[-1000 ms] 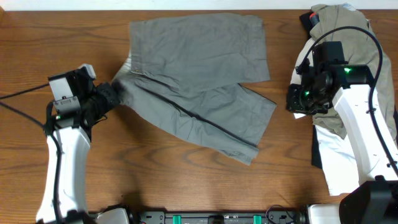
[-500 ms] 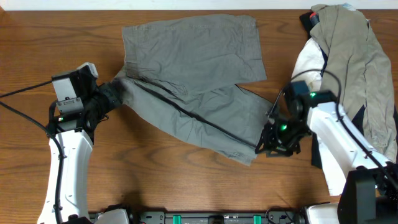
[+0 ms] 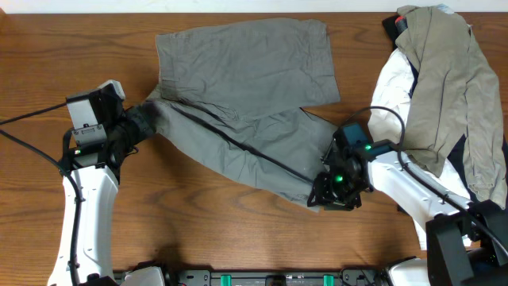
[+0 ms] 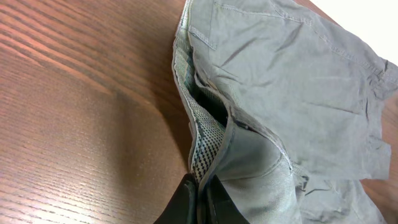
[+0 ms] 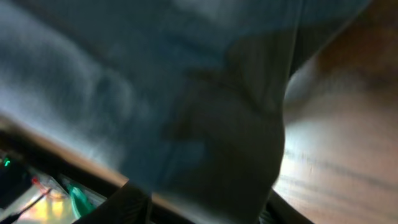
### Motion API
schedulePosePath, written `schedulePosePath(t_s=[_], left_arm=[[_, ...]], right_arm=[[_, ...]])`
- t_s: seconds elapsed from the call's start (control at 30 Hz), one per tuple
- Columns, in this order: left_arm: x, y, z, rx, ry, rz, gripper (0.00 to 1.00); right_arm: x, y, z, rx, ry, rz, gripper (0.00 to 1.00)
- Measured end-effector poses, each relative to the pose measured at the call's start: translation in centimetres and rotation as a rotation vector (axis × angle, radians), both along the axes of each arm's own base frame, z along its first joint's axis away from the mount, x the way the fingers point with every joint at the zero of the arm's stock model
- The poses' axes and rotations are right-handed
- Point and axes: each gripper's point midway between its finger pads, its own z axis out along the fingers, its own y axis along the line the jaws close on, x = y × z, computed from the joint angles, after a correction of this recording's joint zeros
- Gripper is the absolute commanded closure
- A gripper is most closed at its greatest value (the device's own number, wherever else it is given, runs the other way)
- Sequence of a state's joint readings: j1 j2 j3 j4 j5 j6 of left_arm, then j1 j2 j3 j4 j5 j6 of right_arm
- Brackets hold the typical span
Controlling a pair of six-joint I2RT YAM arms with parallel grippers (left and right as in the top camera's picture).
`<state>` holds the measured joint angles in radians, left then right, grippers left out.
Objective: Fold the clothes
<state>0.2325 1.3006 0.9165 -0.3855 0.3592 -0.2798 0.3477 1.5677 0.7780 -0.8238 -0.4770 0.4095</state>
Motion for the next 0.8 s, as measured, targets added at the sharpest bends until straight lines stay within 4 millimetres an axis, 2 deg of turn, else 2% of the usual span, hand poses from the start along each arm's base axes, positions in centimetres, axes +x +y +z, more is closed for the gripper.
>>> schedulePosePath(t_s=[0.2, 0.33, 0.6, 0.7, 0.8], left_arm=[[0.0, 0.0, 0.0, 0.0, 0.0, 0.0, 0.94], [0.0, 0.0, 0.0, -0.001, 0.002, 0.0, 0.94], [-0.1, 0.0, -0.1, -0.001, 0.004, 0.0, 0.94], [-0.1, 0.0, -0.1, -0.001, 0.004, 0.0, 0.94], [-0.2, 0.0, -0.2, -0.002, 0.01, 0.0, 0.94]], right_arm=[[1.4, 0.2, -1.0, -0.018, -0.086, 0.002, 0.57], [1.6, -0.3, -1.6, -0.045, -0.111, 0.0, 0.54], [2.4, 0.3, -1.7, -0.029, -0.152, 0.0, 0.42], [2.9, 1.0, -1.7, -0.003, -0.169, 0.007, 0.43], [3.0, 1.8, -1.7, 0.01, -0.172, 0.032, 0.53]])
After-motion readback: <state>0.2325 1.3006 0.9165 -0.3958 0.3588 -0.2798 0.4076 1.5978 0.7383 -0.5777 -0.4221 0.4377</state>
